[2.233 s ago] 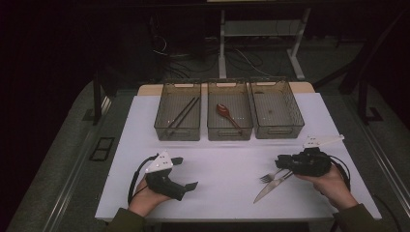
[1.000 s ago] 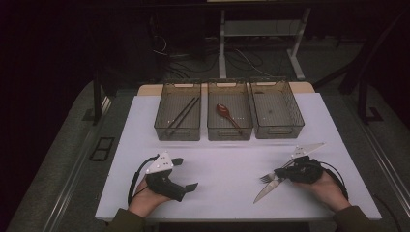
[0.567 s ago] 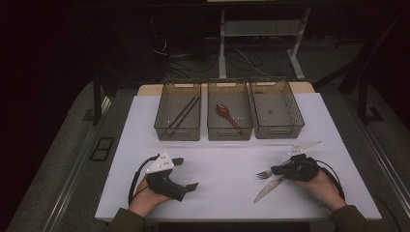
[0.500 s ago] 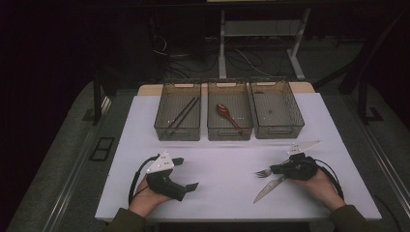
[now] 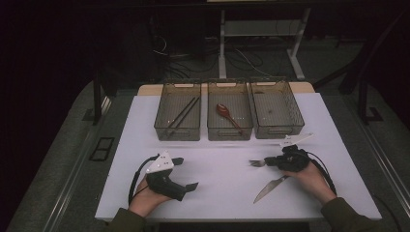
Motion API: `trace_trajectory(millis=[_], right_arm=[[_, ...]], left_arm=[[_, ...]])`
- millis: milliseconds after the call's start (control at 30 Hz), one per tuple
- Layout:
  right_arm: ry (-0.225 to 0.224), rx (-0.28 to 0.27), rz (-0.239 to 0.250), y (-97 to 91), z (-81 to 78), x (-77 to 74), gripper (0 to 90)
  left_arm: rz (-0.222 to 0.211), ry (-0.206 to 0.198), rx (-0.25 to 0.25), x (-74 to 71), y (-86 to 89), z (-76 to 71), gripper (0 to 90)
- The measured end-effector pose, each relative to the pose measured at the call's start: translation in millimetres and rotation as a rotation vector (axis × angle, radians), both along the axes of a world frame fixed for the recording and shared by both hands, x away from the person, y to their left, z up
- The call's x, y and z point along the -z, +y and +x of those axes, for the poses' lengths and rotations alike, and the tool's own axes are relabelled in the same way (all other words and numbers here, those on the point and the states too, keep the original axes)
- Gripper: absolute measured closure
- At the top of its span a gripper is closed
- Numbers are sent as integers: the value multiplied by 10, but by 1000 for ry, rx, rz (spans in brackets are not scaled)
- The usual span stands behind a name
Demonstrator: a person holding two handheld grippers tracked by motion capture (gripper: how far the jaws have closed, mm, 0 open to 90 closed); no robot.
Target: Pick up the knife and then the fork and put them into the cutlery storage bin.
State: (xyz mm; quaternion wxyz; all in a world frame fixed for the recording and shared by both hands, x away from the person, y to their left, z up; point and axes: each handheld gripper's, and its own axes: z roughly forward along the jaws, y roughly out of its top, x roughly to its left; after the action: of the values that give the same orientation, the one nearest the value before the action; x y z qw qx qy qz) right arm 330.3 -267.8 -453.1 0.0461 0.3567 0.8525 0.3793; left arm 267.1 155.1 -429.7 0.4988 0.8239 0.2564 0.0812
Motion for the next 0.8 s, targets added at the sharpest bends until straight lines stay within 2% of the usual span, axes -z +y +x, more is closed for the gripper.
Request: trace_trajectory(millis=[267, 500, 667, 800], right_arm=[[-7, 16, -1, 53, 116, 4, 887], [-2, 14, 9, 37, 126, -20, 879], [-3, 4, -1, -39, 143, -125, 747], [-6, -17, -45, -94, 191, -233, 690]], left_arm=[[0, 0, 1, 1, -3, -1, 0], [0, -1, 3, -3, -1, -3, 0], [0, -1, 3, -3, -3, -4, 0], [-2, -3, 3, -5, -2, -3, 0]])
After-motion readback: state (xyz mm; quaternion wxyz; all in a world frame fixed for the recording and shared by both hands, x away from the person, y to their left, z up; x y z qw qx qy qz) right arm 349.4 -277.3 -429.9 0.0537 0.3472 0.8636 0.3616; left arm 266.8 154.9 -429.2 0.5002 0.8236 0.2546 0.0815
